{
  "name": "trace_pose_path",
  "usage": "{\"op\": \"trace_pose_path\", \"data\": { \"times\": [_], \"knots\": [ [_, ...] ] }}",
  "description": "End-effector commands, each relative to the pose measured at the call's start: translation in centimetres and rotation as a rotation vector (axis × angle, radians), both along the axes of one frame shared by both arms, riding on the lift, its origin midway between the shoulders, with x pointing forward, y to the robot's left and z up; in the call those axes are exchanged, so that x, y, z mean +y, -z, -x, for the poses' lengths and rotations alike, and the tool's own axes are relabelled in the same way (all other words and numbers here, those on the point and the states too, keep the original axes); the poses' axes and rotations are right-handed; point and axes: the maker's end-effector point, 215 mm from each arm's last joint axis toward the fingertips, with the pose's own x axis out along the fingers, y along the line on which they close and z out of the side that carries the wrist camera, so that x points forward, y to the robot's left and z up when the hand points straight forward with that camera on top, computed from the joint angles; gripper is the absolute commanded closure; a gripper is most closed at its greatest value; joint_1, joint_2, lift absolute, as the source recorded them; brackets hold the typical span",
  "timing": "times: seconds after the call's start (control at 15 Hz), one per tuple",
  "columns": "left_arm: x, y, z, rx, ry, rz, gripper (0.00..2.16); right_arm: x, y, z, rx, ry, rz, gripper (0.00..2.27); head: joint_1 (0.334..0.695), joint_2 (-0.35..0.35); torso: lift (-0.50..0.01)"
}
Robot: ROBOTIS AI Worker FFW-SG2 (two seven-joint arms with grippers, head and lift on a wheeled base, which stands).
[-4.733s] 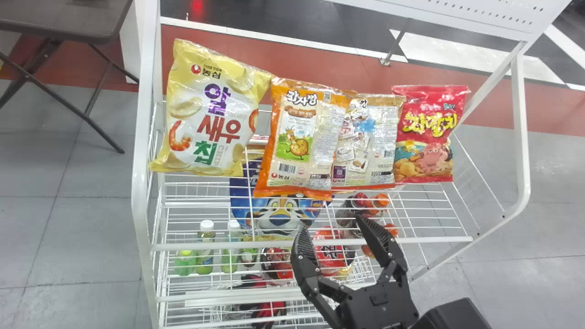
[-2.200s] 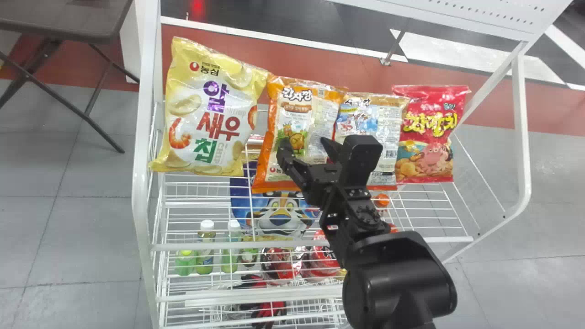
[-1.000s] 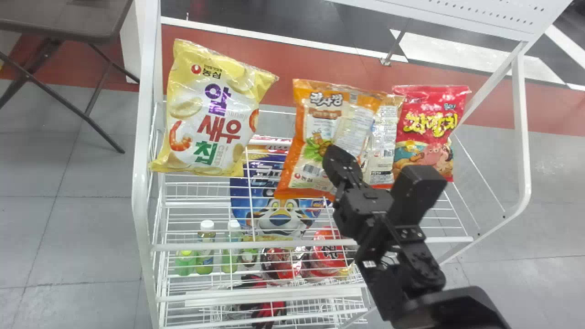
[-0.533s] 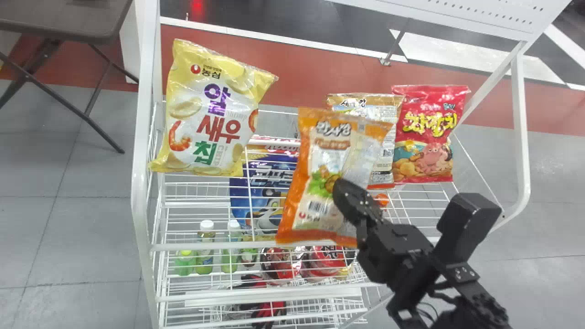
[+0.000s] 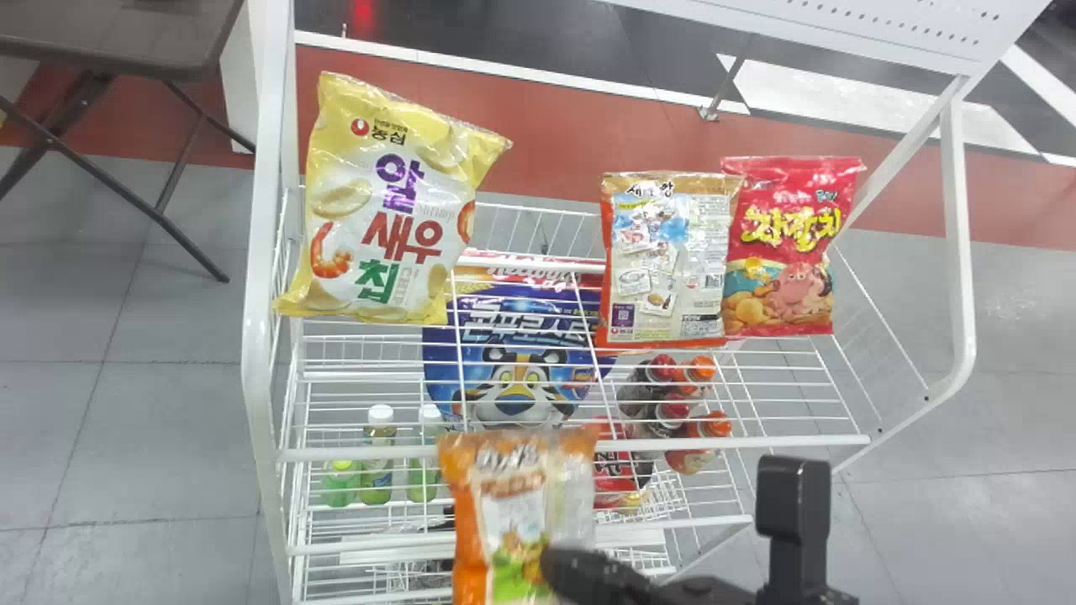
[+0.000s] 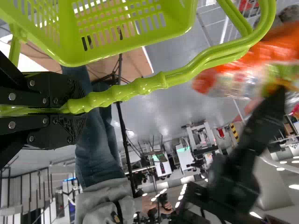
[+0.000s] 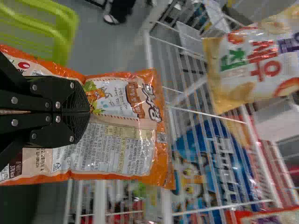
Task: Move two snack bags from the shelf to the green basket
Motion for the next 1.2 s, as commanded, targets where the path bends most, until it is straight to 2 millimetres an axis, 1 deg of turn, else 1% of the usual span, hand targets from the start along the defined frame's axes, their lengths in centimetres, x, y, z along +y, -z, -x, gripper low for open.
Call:
{"op": "trace_pose_path", "data": {
  "times": [0.0, 0.07, 0.13, 0.2, 0.27, 0.33, 0.47, 0.6, 0.67, 0.73, 0.8, 0.87, 0.93, 1.0, 1.07, 1.13],
  "knots": [
    [0.2, -1.1, -1.3, -0.034, -0.016, 0.001, 2.08, -0.1, 1.5, 3.1, 0.113, -0.029, 0.01, 2.25, 0.695, -0.35, -0.016],
    [0.3, -1.3, -1.5, -0.039, -0.017, 0.002, 2.08, 0.1, 2.2, 4.8, 0.171, -0.046, 0.0, 2.25, 0.695, -0.35, -0.016],
    [0.3, -1.5, -1.7, -0.045, -0.019, 0.004, 2.08, 0.4, 2.6, 6.1, 0.214, -0.06, -0.005, 2.25, 0.695, -0.35, -0.016],
    [0.1, -1.5, -1.9, -0.046, -0.02, 0.006, 2.07, 1.3, 2.9, 7.6, 0.264, -0.084, -0.032, 2.25, 0.695, -0.35, -0.016],
    [-0.1, -1.6, -2.0, -0.044, -0.021, 0.011, 2.07, 2.5, 3.0, 8.7, 0.293, -0.107, -0.068, 2.25, 0.695, -0.35, -0.016],
    [-0.1, -1.6, -2.0, -0.045, -0.02, 0.009, 2.08, 3.7, 3.3, 9.2, 0.307, -0.126, -0.086, 2.25, 0.695, -0.35, -0.016],
    [-0.1, -1.5, -1.9, -0.039, -0.019, 0.008, 2.08, 5.1, 4.1, 9.7, 0.327, -0.15, -0.093, 2.25, 0.695, -0.35, -0.016],
    [-0.1, -1.6, -1.7, -0.031, -0.017, 0.009, 2.08, 6.2, 5.0, 9.6, 0.339, -0.165, -0.1, 2.25, 0.695, -0.35, -0.016],
    [0.0, -1.6, -1.7, -0.031, -0.015, 0.009, 2.08, 6.5, 5.8, 9.1, 0.327, -0.167, -0.087, 2.25, 0.695, -0.35, -0.016],
    [-0.1, -1.6, -1.6, -0.027, -0.013, 0.012, 2.08, 6.9, 6.8, 8.0, 0.299, -0.163, -0.071, 2.25, 0.695, -0.35, -0.016],
    [-0.1, -1.6, -1.5, -0.024, -0.013, 0.011, 2.08, 7.1, 7.5, 6.7, 0.261, -0.152, -0.073, 2.25, 0.695, -0.35, -0.016],
    [-0.1, -1.6, -1.5, -0.021, -0.012, 0.01, 2.08, 7.2, 8.1, 4.7, 0.209, -0.129, -0.076, 2.25, 0.695, -0.35, -0.016],
    [-0.1, -1.5, -1.3, -0.016, -0.011, 0.007, 2.07, 7.2, 8.9, 3.4, 0.179, -0.117, -0.068, 2.25, 0.695, -0.35, -0.016],
    [-0.1, -1.5, -1.2, -0.014, -0.008, 0.007, 2.08, 7.2, 9.7, 3.0, 0.181, -0.113, -0.06, 2.25, 0.695, -0.35, -0.016],
    [-0.1, -1.5, -1.3, -0.015, -0.009, 0.004, 2.07, 7.0, 10.4, 2.6, 0.189, -0.109, -0.056, 2.17, 0.695, -0.35, -0.016],
    [-0.1, -1.5, -1.4, -0.018, -0.009, 0.005, 2.08, 6.8, 10.8, 2.7, 0.202, -0.111, -0.048, 1.82, 0.695, -0.35, -0.016]
  ]
}}
